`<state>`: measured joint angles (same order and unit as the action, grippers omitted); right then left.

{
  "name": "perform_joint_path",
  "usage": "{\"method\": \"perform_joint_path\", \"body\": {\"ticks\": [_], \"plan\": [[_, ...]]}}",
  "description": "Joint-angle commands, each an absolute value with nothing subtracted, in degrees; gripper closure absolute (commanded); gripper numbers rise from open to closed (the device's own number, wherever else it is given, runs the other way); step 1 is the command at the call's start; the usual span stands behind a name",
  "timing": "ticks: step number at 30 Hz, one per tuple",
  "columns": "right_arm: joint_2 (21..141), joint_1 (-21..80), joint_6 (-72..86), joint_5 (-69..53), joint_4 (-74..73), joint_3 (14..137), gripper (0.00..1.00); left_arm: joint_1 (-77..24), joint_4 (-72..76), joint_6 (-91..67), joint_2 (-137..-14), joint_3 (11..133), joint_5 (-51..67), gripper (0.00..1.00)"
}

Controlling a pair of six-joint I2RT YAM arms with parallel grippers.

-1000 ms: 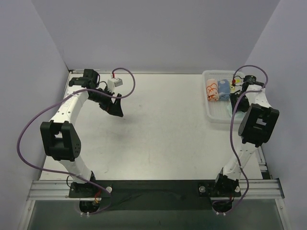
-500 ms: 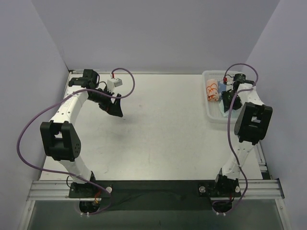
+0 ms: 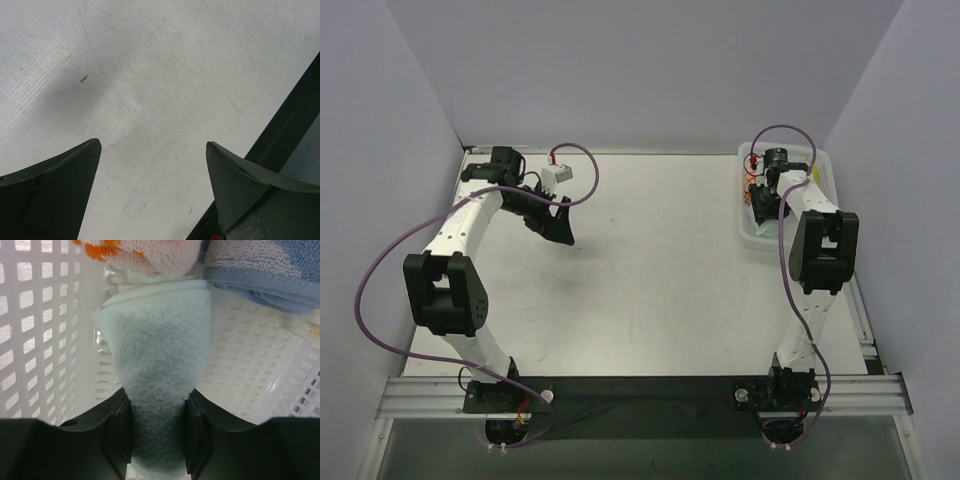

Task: Roll the towels
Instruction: Place the rolled towel into the container

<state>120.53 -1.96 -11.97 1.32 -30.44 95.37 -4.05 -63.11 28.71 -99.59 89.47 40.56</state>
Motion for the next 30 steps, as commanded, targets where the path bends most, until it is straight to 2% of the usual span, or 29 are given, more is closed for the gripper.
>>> {"method": "perform_joint_path", "body": {"ticks": [1, 16, 28, 30], "plan": [[120.94, -1.32, -9.84, 6.24, -29.53, 96.42, 1.00, -3.34, -61.44, 29.09, -98.53, 89.47, 41.57, 0.03], [113.12, -0.35, 3.34, 4.39, -31.64, 91.85, 1.00, -2.20, -60.65, 27.60, -99.49, 88.77, 44.03, 0.03], [117.15, -0.35, 6.42, 1.32, -31.73, 90.97, 1.00, -1.94, -60.03, 27.77, -98.17, 87.10, 44.03, 0.03], [118.21, -0.35, 6.33, 0.88, -31.82, 90.79, 0.88, -1.76, -60.12, 27.86, -97.82, 86.92, 43.86, 0.03]]}}
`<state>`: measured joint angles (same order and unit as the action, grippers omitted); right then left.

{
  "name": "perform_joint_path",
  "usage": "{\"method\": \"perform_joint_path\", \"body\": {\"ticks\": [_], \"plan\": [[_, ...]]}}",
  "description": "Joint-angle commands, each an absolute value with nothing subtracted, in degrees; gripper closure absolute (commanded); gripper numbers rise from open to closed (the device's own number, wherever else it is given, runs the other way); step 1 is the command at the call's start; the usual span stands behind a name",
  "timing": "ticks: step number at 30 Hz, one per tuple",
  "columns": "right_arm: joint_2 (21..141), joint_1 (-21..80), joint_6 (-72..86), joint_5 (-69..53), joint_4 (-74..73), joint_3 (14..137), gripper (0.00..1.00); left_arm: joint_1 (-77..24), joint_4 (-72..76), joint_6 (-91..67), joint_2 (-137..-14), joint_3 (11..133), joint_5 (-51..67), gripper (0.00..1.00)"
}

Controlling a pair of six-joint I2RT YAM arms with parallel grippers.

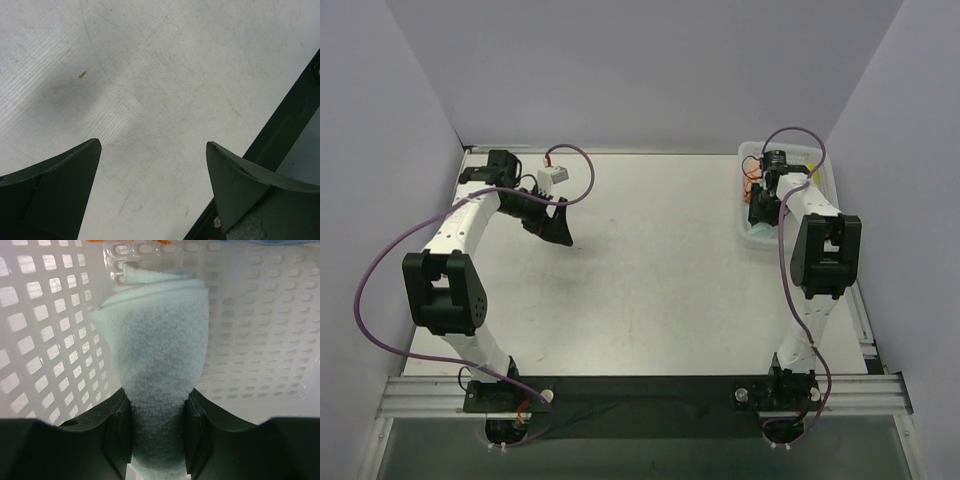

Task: Roll the towels
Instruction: Place the rolled towel into the container

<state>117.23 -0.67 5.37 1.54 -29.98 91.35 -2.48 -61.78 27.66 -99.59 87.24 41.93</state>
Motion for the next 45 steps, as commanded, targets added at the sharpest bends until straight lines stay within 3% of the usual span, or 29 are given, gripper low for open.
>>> {"method": "perform_joint_path", "body": {"ticks": [1, 6, 14, 19, 24, 28, 29, 30, 33, 39, 45], "plan": [[118.39, -0.35, 6.42, 0.70, -31.99, 90.70, 0.77, -1.67, -60.12, 28.12, -97.56, 86.66, 43.68, 0.03], [118.04, -0.79, 6.33, 0.44, -32.43, 90.61, 0.56, -1.14, -60.12, 28.48, -97.03, 86.22, 43.42, 0.03], [118.31, -1.93, 5.80, -2.55, -36.38, 93.43, 0.44, -1.05, -60.03, 28.12, -97.47, 86.75, 43.59, 0.03], [116.11, -2.72, 5.28, -2.46, -37.70, 94.13, 0.30, -1.14, -60.12, 27.95, -97.47, 87.19, 43.51, 0.03], [112.94, -4.56, 4.31, -2.72, -38.41, 93.87, 0.27, -0.97, -59.94, 27.51, -97.47, 87.28, 43.51, 0.03], [110.31, -4.92, 1.76, -3.17, -39.37, 94.57, 0.19, -0.88, -59.33, 26.55, -97.30, 87.45, 42.98, 0.03], [108.74, -5.10, 0.63, -3.43, -39.37, 94.74, 0.16, -0.79, -59.07, 26.02, -97.47, 87.80, 42.80, 0.03], [108.02, -5.36, 0.44, -4.12, -39.38, 94.92, 0.08, -0.44, -58.89, 24.71, -97.64, 88.24, 42.72, 0.03], [104.60, -6.06, -2.89, -9.22, -39.72, 95.10, 0.00, -0.26, -58.54, 23.12, -97.82, 89.64, 43.41, 0.03], [96.78, -6.50, -5.54, -23.36, -40.43, 93.34, 0.00, 2.72, -56.52, 20.05, -96.07, 91.58, 44.39, 0.03], [88.42, -5.37, -5.98, -32.16, -41.39, 88.25, 0.00, 2.90, -52.82, 12.93, -93.52, 92.29, 34.74, 0.03]]}}
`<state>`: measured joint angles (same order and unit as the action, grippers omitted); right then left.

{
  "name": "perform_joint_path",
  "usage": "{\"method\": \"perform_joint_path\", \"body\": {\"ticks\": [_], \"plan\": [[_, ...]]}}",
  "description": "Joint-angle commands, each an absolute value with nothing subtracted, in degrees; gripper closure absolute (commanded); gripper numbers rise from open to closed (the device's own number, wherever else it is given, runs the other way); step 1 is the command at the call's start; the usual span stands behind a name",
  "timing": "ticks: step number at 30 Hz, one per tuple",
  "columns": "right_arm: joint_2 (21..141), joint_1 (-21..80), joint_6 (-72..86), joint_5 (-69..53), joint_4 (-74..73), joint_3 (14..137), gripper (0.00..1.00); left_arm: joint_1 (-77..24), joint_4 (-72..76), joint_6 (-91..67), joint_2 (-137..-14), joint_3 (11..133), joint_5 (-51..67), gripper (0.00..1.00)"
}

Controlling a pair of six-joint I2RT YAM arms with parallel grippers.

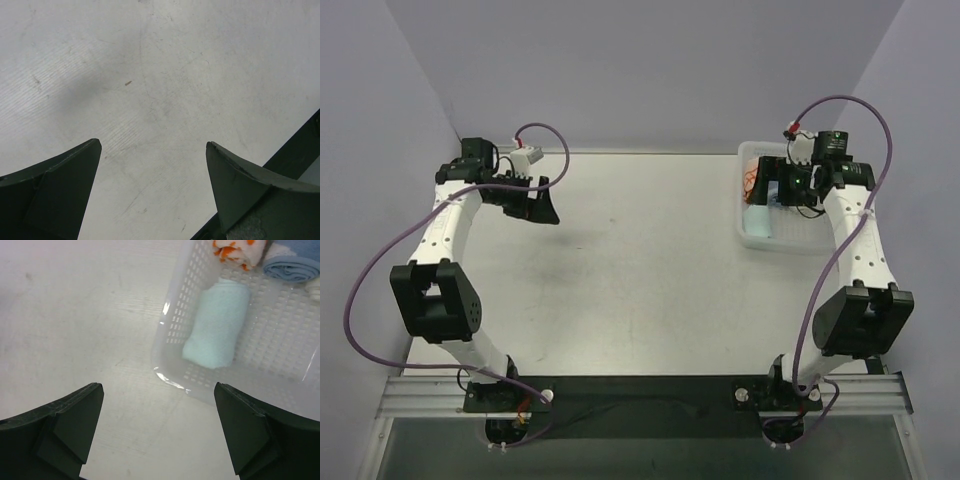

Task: Roll the towels
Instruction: Place the rolled towel into the container

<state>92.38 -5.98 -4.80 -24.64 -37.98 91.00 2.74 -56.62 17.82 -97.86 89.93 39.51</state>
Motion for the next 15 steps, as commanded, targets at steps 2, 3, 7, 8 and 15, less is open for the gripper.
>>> {"method": "perform_joint_path", "body": {"ticks": [2, 3, 7, 8, 15], "plan": [[87.46, -3.79, -6.24, -33.13, -42.79, 85.36, 0.00, 2.90, -52.82, 11.52, -92.82, 90.10, 34.01, 0.03], [87.02, -1.69, -6.33, -34.00, -43.76, 83.69, 0.00, 3.07, -52.82, 11.43, -92.38, 89.13, 34.10, 0.03], [82.89, 5.17, -7.12, -32.53, -42.81, 75.69, 0.00, 3.16, -50.54, 10.64, -89.13, 81.58, 31.13, 0.03], [81.23, 6.49, -8.08, -31.65, -42.37, 74.37, 0.00, 3.25, -50.36, 10.29, -88.16, 79.04, 30.94, 0.03], [79.45, 11.07, -9.23, -26.55, -41.84, 71.28, 0.00, 3.60, -47.02, 8.18, -82.71, 71.81, 30.15, 0.02]]}}
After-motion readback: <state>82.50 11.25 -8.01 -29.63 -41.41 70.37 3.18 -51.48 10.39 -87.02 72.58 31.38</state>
